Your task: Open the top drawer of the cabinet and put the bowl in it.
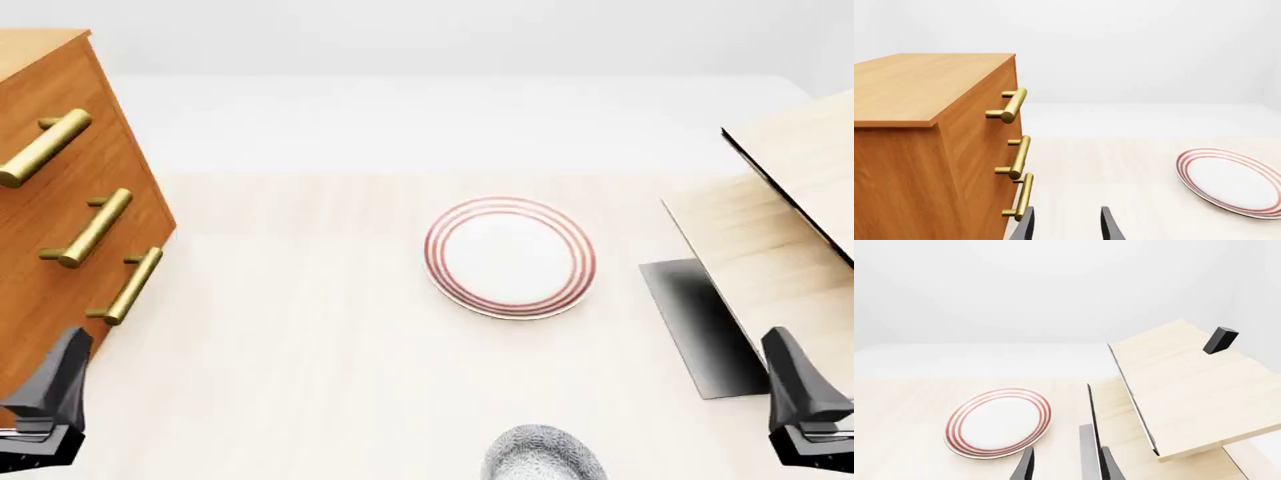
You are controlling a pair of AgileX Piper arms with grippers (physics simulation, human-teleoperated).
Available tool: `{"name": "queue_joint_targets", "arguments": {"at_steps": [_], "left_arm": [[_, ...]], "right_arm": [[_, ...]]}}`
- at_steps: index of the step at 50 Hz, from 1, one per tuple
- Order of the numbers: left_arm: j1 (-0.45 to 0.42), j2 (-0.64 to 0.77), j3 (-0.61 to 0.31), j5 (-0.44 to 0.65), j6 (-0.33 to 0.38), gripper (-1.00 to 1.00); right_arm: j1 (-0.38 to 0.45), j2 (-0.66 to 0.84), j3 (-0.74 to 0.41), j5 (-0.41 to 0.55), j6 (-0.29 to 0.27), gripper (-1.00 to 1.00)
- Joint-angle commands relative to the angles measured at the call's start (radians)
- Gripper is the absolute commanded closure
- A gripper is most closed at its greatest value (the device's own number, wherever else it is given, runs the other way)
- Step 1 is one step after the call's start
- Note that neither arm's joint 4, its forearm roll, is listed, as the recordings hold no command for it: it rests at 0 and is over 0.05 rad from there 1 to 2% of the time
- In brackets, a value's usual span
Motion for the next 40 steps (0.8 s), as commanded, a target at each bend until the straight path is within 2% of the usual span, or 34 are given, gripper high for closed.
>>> {"name": "queue_joint_targets", "arguments": {"at_steps": [1, 17, 22, 25, 29, 30, 33, 35, 38, 40], "left_arm": [[0.0, 0.004, -0.003, 0.0, 0.0, -1.0], [0.0, -0.002, -0.006, -0.001, -0.002, -1.0], [0.001, 0.001, -0.028, 0.015, 0.069, -1.0], [-0.009, 0.005, -0.038, 0.022, 0.063, -1.0], [-0.038, 0.109, -0.059, -0.029, 0.175, -1.0], [-0.038, 0.111, -0.059, -0.032, 0.175, -1.0], [-0.035, 0.162, -0.061, -0.055, 0.282, -1.0], [-0.038, 0.201, -0.066, -0.069, 0.317, -1.0], [-0.041, 0.163, -0.089, -0.008, 0.324, -1.0], [-0.02, 0.18, -0.103, 0.004, 0.368, -1.0]], "right_arm": [[0.0, 0.004, -0.002, -0.001, 0.0, -1.0], [0.0, 0.004, -0.002, -0.001, 0.0, -1.0], [0.0, 0.004, -0.002, -0.001, 0.0, -1.0], [0.0, 0.004, -0.002, -0.001, 0.0, -1.0], [0.0, 0.004, -0.002, -0.001, 0.0, -1.0], [0.0, 0.004, -0.002, -0.001, 0.0, -1.0], [0.0, 0.004, -0.002, -0.001, 0.0, -1.0], [0.0, 0.004, -0.002, -0.001, 0.0, -1.0], [0.0, 0.004, -0.002, -0.001, 0.0, -1.0], [0.0, 0.004, -0.002, -0.001, 0.0, -1.0]]}}
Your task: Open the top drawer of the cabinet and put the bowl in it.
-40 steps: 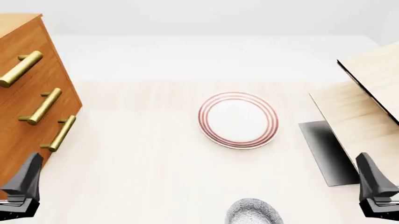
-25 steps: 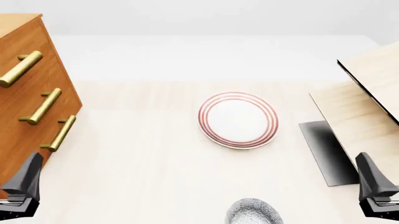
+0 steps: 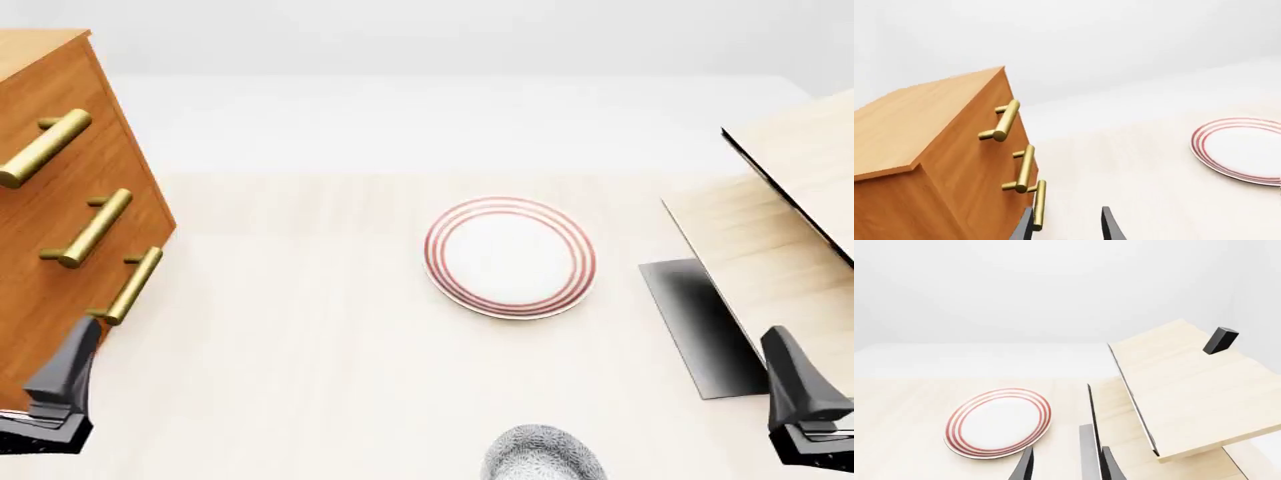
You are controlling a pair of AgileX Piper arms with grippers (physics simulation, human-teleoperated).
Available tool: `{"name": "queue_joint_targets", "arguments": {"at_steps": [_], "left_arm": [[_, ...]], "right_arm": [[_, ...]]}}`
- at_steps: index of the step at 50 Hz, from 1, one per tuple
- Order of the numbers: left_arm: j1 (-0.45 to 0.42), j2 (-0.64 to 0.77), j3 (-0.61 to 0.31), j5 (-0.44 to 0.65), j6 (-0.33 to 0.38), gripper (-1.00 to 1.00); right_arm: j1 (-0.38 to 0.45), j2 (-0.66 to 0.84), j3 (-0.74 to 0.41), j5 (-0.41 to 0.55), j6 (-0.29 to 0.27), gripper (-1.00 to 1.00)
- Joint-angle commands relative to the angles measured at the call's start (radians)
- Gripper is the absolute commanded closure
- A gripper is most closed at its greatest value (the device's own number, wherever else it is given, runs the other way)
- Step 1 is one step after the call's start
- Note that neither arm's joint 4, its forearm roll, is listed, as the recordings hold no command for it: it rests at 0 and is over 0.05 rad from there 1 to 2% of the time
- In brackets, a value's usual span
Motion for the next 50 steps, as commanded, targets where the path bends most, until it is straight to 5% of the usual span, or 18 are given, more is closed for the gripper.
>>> {"name": "queue_joint_targets", "arguments": {"at_steps": [1, 9, 20, 29, 36, 50], "left_arm": [[0.003, 0.07, -0.049, 0.026, 0.166, -1.0], [0.004, 0.117, -0.114, 0.057, 0.29, -1.0], [0.02, 0.261, -0.116, -0.041, 0.488, -1.0], [-0.008, 0.341, -0.175, -0.06, 0.547, -1.0], [0.007, 0.377, -0.174, -0.109, 0.676, -1.0], [0.026, 0.45, -0.214, -0.146, 0.802, -1.0]], "right_arm": [[0.0, -0.001, 0.001, 0.0, 0.0, -1.0], [0.0, -0.001, 0.001, 0.0, 0.0, -1.0], [0.0, -0.001, 0.001, 0.0, 0.0, -1.0], [0.0, -0.001, 0.001, 0.0, 0.0, -1.0], [0.0, -0.001, 0.001, 0.0, 0.0, -1.0], [0.0, -0.001, 0.001, 0.0, 0.0, -1.0]]}}
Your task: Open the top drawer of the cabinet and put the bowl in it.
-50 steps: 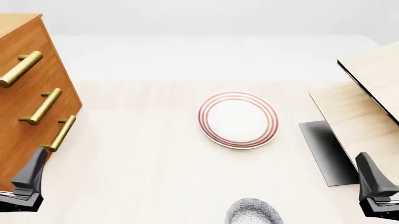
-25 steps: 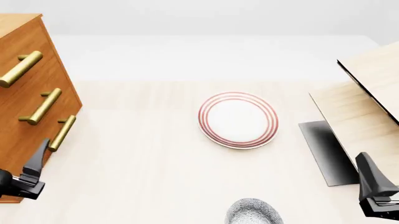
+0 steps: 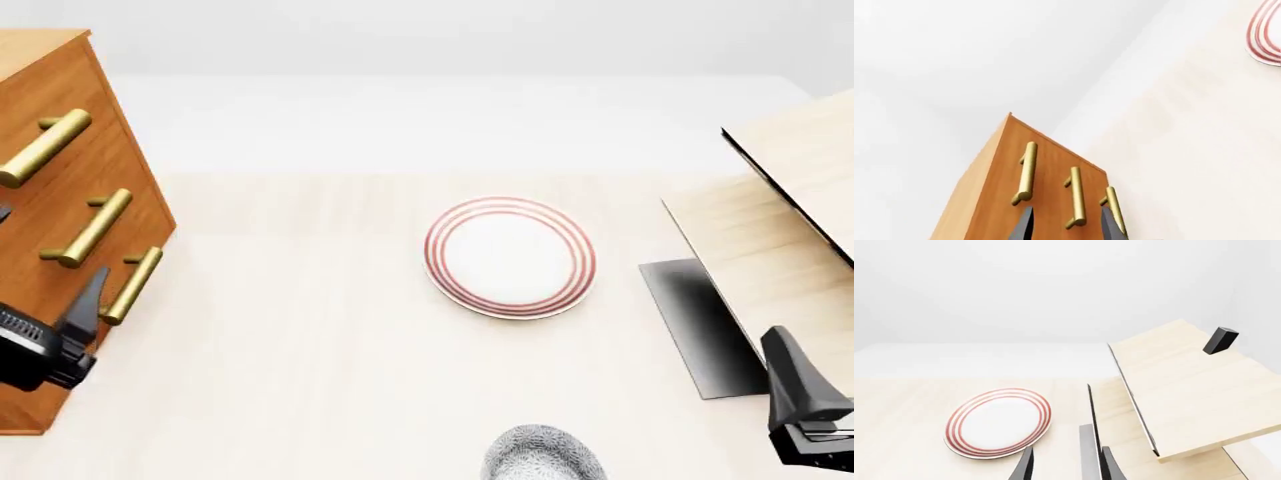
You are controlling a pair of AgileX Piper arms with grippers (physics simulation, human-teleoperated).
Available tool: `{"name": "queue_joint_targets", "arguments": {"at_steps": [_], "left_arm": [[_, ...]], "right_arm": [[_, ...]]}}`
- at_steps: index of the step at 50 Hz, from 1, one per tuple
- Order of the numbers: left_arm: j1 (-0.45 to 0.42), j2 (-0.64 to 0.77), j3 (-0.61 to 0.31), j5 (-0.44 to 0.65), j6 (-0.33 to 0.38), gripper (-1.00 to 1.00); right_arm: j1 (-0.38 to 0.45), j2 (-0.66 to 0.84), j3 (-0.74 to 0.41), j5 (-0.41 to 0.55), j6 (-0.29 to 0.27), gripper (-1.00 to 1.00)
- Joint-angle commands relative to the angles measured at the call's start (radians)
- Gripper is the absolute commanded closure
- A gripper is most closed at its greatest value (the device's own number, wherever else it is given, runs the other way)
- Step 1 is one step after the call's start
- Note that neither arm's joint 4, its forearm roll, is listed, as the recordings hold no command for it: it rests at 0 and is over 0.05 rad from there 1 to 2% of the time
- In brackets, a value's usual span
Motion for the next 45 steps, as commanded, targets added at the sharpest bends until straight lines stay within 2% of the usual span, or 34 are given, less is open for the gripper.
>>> {"name": "queue_joint_targets", "arguments": {"at_steps": [1, 8, 14, 21, 26, 29, 36, 40, 45], "left_arm": [[0.012, 0.063, -0.018, -0.048, 0.121, -1.0], [0.022, 0.121, -0.021, -0.102, 0.218, -1.0], [0.025, 0.161, -0.032, -0.127, 0.266, -1.0], [0.051, 0.196, -0.004, -0.191, 0.366, -1.0], [0.058, 0.221, -0.001, -0.215, 0.394, -1.0], [0.07, 0.237, 0.027, -0.277, 0.444, -1.0], [0.082, 0.241, 0.015, -0.289, 0.478, -1.0], [0.086, 0.24, -0.013, -0.261, 0.477, -1.0], [0.1, 0.261, -0.01, -0.305, 0.509, -1.0]], "right_arm": [[0.0, -0.001, 0.001, 0.0, 0.0, -1.0], [0.0, -0.001, 0.001, 0.0, 0.0, -1.0], [0.0, -0.001, 0.001, 0.0, 0.0, -1.0], [0.0, -0.001, 0.001, 0.0, 0.0, -1.0], [0.0, -0.001, 0.001, 0.0, 0.0, -1.0], [0.0, -0.001, 0.001, 0.0, 0.0, -1.0], [0.0, -0.001, 0.001, 0.0, 0.0, -1.0], [0.0, -0.001, 0.001, 0.0, 0.0, -1.0], [0.0, -0.001, 0.001, 0.0, 0.0, -1.0]]}}
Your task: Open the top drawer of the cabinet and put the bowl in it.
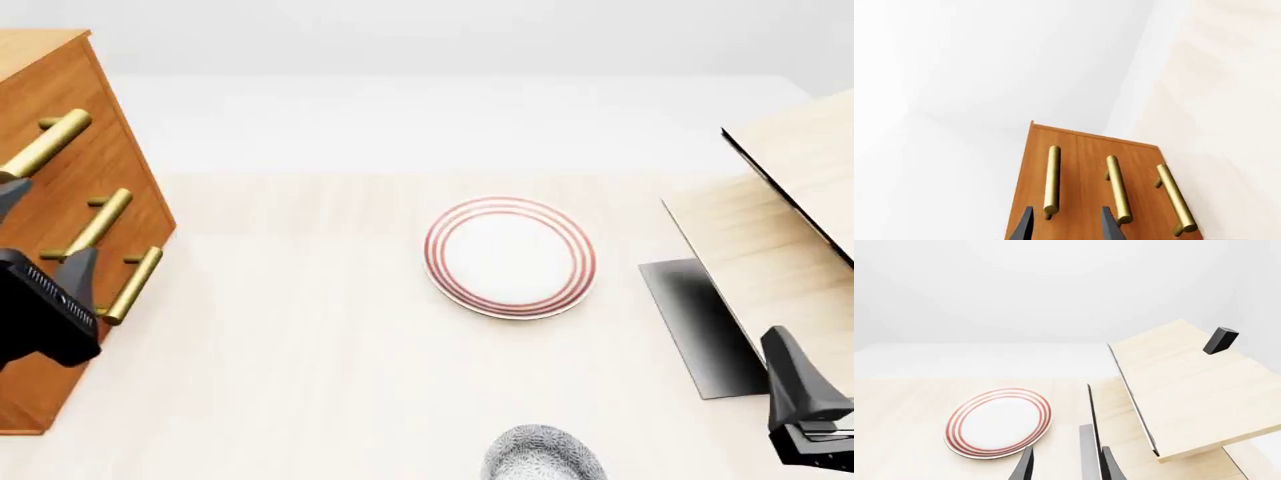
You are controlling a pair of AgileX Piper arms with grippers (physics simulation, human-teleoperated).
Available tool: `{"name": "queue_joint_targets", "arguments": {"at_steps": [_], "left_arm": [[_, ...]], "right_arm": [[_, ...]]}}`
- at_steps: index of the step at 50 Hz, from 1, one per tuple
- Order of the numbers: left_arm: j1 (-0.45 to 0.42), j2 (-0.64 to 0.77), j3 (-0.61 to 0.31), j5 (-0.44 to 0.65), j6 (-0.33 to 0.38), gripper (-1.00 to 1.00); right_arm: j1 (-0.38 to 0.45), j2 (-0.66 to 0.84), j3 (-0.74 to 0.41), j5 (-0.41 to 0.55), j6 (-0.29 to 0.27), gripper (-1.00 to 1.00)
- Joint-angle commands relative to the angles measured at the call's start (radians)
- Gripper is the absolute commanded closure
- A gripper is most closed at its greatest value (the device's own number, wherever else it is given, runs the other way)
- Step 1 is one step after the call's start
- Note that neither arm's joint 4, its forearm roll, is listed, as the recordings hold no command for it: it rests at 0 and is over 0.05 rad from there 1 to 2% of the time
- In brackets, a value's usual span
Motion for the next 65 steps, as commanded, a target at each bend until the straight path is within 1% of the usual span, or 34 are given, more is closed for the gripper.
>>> {"name": "queue_joint_targets", "arguments": {"at_steps": [1, 12, 14, 17, 20, 26, 27, 28, 33, 35, 48, 65], "left_arm": [[0.022, 0.032, -0.005, -0.059, 0.067, -1.0], [0.042, 0.097, -0.024, -0.111, 0.086, -1.0], [0.054, 0.099, -0.02, -0.135, 0.098, -1.0], [0.059, 0.097, -0.032, -0.116, 0.087, -1.0], [0.071, 0.113, -0.02, -0.153, 0.104, -1.0], [0.085, 0.133, -0.03, -0.161, 0.107, -1.0], [0.09, 0.13, -0.03, -0.182, 0.111, -1.0], [0.089, 0.127, -0.046, -0.148, 0.097, -1.0], [0.105, 0.147, -0.048, -0.181, 0.101, -1.0], [0.104, 0.148, -0.06, -0.165, 0.089, -1.0], [0.122, 0.252, -0.09, -0.236, 0.092, -1.0], [0.134, 0.386, -0.157, -0.307, 0.085, -1.0]], "right_arm": [[0.0, -0.001, 0.001, 0.0, 0.0, -1.0], [0.0, -0.001, 0.001, 0.0, 0.0, -1.0], [0.0, -0.001, 0.001, 0.0, 0.0, -1.0], [0.0, -0.001, 0.001, 0.0, 0.0, -1.0], [0.0, -0.001, 0.001, 0.0, 0.0, -1.0], [0.0, -0.001, 0.001, 0.0, 0.0, -1.0], [0.0, -0.001, 0.001, 0.0, 0.0, -1.0], [0.0, -0.001, 0.001, 0.0, 0.0, -1.0], [0.0, -0.002, 0.001, 0.0, 0.0, -1.0], [0.0, -0.001, 0.001, 0.0, 0.0, -1.0], [0.0, -0.001, 0.001, 0.0, 0.0, -1.0], [0.0, -0.001, 0.001, 0.0, 0.0, -1.0]]}}
